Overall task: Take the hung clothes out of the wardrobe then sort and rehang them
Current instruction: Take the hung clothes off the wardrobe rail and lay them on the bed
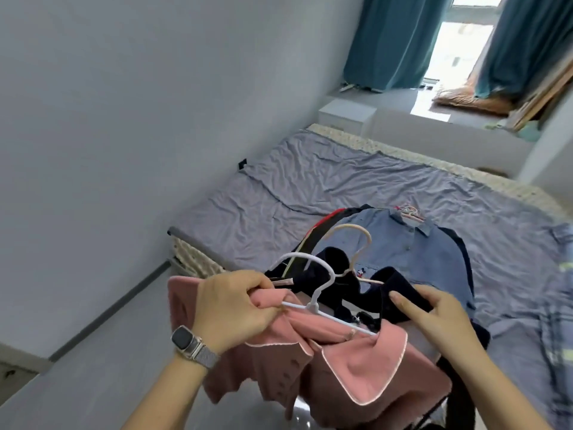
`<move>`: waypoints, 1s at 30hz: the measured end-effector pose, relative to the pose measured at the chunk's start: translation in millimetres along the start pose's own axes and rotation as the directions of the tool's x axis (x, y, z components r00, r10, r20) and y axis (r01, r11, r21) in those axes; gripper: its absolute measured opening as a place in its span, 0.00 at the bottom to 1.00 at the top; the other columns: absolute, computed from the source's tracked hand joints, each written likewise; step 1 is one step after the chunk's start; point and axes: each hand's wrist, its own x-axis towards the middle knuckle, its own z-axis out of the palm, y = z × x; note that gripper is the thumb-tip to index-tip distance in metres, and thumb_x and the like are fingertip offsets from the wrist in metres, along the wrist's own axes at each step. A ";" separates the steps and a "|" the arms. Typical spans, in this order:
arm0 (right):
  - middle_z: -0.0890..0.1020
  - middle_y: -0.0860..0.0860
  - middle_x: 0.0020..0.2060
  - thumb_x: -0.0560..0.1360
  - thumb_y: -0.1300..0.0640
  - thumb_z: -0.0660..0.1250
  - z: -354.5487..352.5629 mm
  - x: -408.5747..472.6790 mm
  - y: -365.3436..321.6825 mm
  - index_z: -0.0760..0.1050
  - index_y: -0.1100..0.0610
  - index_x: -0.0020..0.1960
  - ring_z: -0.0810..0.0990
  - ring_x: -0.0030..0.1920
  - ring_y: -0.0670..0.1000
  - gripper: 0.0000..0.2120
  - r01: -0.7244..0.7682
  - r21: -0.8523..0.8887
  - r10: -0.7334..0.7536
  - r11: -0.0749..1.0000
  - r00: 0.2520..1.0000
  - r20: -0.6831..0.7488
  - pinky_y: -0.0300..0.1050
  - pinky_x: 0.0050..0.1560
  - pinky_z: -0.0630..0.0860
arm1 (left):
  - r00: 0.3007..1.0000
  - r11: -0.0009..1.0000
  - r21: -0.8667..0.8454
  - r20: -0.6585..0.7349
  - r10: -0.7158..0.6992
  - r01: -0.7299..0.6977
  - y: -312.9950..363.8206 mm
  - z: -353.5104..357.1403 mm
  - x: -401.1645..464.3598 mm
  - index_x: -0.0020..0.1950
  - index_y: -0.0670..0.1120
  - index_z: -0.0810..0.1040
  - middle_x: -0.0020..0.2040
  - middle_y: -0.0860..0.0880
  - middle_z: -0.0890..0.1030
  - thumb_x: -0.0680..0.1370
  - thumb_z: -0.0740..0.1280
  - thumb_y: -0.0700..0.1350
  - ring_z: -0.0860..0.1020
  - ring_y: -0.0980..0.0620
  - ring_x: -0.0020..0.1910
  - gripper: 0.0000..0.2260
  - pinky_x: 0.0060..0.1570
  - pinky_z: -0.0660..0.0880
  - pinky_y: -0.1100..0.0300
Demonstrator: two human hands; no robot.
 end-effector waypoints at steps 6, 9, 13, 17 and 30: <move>0.84 0.54 0.36 0.60 0.27 0.68 -35.8 35.1 19.2 0.82 0.52 0.40 0.82 0.43 0.56 0.29 -0.093 0.067 0.096 0.993 0.994 -0.045 0.55 0.47 0.77 | 0.994 0.996 -0.084 0.110 0.014 -0.005 24.1 42.3 60.2 0.35 0.57 0.79 0.32 0.63 0.80 0.58 0.69 0.59 0.77 0.62 0.33 0.10 0.36 0.75 0.62; 0.85 0.49 0.36 0.65 0.36 0.72 -60.5 76.4 32.7 0.82 0.43 0.38 0.83 0.43 0.53 0.12 -0.127 0.129 0.136 0.983 0.989 -0.064 0.55 0.50 0.77 | 0.989 0.994 -0.112 0.146 -0.001 0.018 44.1 64.9 87.7 0.36 0.58 0.79 0.33 0.64 0.79 0.58 0.69 0.58 0.77 0.62 0.34 0.10 0.37 0.75 0.60; 0.85 0.51 0.35 0.72 0.53 0.72 -116.8 150.6 37.4 0.84 0.55 0.40 0.82 0.41 0.51 0.06 -0.119 0.206 0.139 0.971 0.987 -0.082 0.43 0.45 0.76 | 0.987 0.991 -0.130 0.161 -0.024 0.046 69.3 89.8 118.2 0.34 0.57 0.79 0.34 0.65 0.79 0.58 0.68 0.59 0.77 0.63 0.35 0.09 0.37 0.74 0.62; 0.83 0.53 0.34 0.72 0.50 0.72 -169.7 258.9 38.5 0.83 0.61 0.43 0.81 0.37 0.49 0.13 -0.132 0.156 0.146 0.979 0.986 -0.084 0.45 0.41 0.72 | 0.987 0.995 -0.083 0.154 -0.042 0.055 96.5 114.7 160.7 0.33 0.58 0.79 0.34 0.66 0.79 0.58 0.64 0.62 0.77 0.64 0.36 0.12 0.36 0.73 0.64; 0.78 0.39 0.54 0.78 0.47 0.63 -127.4 262.7 83.1 0.70 0.42 0.61 0.77 0.54 0.42 0.12 0.254 0.058 -0.255 0.966 0.877 0.408 0.34 0.55 0.71 | 0.980 0.991 0.060 0.147 -0.131 0.124 138.6 187.4 236.5 0.32 0.57 0.77 0.30 0.61 0.78 0.62 0.67 0.61 0.76 0.60 0.34 0.09 0.33 0.67 0.68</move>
